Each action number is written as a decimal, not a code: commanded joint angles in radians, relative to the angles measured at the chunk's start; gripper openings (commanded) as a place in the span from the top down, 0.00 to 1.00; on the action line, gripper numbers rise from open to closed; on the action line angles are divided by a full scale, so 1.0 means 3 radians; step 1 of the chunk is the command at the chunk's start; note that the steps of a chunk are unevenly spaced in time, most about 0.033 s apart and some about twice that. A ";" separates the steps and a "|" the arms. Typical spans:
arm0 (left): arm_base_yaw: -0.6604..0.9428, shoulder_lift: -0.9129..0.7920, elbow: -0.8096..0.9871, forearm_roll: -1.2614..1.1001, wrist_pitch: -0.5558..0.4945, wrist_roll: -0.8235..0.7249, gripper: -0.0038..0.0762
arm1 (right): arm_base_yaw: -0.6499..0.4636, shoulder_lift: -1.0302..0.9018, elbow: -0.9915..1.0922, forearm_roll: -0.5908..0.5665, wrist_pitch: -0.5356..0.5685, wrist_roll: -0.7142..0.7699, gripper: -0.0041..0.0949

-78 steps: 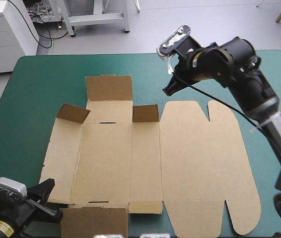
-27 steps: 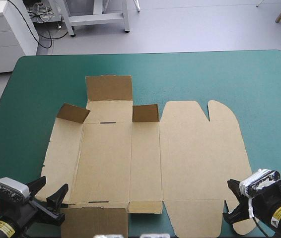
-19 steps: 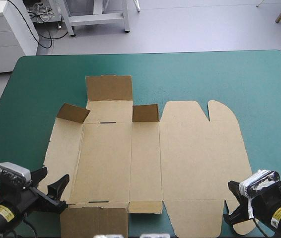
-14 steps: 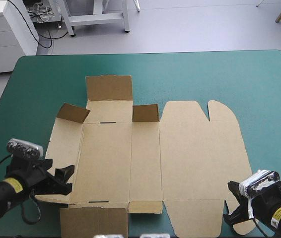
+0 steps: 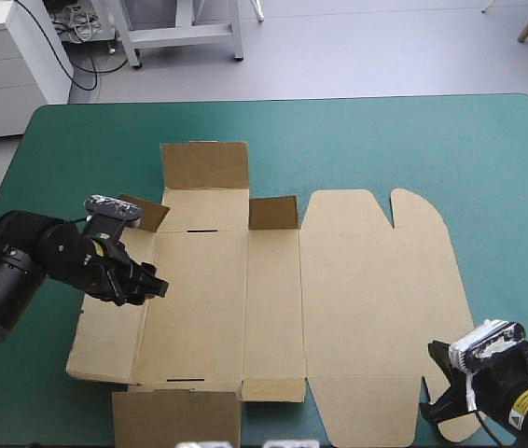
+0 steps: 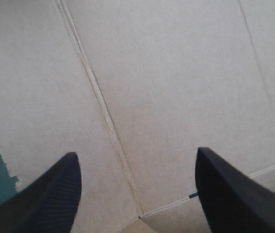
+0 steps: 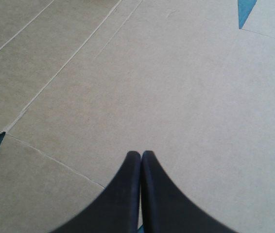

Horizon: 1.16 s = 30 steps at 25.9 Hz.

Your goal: Fold the box

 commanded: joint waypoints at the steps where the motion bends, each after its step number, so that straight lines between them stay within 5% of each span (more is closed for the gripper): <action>1: 0.0307 -0.0064 -0.0137 -0.0017 0.0148 0.0044 0.36 | -0.0025 0.0022 -0.0082 -0.0011 -0.0203 -0.0017 0.98; 5: 0.1190 -0.0058 -0.0137 -0.0737 0.0148 0.0830 0.36 | -0.0025 0.0022 -0.0082 -0.0011 -0.0203 -0.0017 0.98; 13: 0.2295 -0.0028 0.0086 -0.1107 0.0148 0.1487 0.36 | -0.0025 0.0022 -0.0082 -0.0011 -0.0203 -0.0017 0.98; 30: 0.2415 0.0730 0.0922 -0.1541 0.0167 0.1824 0.36 | -0.0025 0.0022 -0.0082 -0.0023 -0.0203 -0.0017 0.98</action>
